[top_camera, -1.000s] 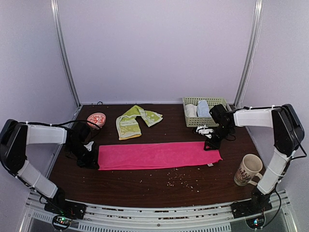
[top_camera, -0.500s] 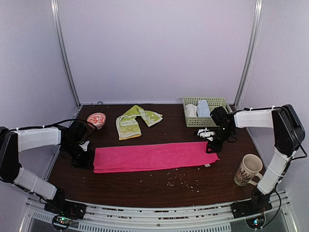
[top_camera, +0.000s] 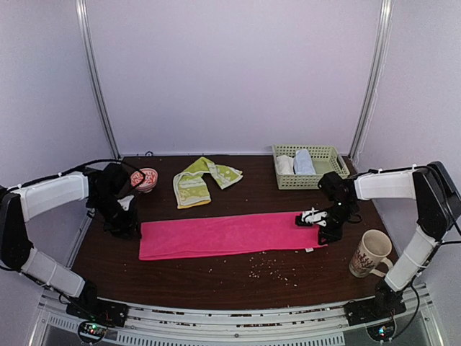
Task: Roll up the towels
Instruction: Adjust the towel at the center of the board, then pick up the towel from the center of the board.
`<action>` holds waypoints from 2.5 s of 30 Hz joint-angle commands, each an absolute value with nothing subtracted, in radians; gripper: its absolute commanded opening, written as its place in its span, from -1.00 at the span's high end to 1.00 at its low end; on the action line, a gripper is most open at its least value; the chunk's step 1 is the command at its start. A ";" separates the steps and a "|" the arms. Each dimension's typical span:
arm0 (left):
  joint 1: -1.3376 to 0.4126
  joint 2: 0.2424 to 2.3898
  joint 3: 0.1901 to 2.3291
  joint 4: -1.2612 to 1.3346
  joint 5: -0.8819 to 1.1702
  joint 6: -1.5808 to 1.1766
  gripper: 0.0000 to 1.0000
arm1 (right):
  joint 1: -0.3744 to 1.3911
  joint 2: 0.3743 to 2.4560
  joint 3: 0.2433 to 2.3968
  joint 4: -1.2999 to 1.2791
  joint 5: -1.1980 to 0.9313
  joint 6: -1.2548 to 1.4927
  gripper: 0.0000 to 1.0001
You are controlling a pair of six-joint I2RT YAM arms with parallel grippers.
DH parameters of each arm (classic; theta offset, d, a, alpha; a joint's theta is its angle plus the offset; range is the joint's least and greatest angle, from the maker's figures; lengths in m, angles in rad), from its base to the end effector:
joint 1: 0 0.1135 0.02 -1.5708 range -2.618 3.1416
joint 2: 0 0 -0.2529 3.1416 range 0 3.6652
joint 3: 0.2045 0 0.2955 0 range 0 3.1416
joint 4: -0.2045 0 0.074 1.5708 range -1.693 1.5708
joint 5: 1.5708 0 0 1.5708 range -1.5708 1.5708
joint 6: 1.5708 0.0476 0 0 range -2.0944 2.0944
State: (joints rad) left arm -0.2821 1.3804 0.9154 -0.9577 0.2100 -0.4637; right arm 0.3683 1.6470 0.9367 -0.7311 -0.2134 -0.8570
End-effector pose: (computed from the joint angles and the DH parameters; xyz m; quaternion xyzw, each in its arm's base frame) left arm 0.2618 -0.0862 0.1665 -0.0822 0.9884 -0.1241 0.0304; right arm 0.2887 0.1222 0.1030 -0.5762 0.8078 0.0876 0.0881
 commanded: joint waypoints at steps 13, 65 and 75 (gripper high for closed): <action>-0.346 1.536 0.950 -0.527 0.340 -0.361 0.56 | 0.144 1.707 0.998 -0.754 -0.022 -0.985 0.43; -0.512 1.739 0.928 -0.155 0.372 -0.357 0.70 | 0.044 1.915 1.232 -0.734 -0.319 -0.390 0.13; -0.512 1.724 0.918 -0.155 0.354 -0.364 0.70 | 0.071 1.914 1.221 -0.729 -0.308 -0.386 0.17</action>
State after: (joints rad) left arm -0.5064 1.7485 0.9272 -0.1669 0.3695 -0.3649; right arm 0.0513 1.8999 1.2430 -0.7448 -0.3031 -0.3923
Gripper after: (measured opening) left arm 0.150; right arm 0.421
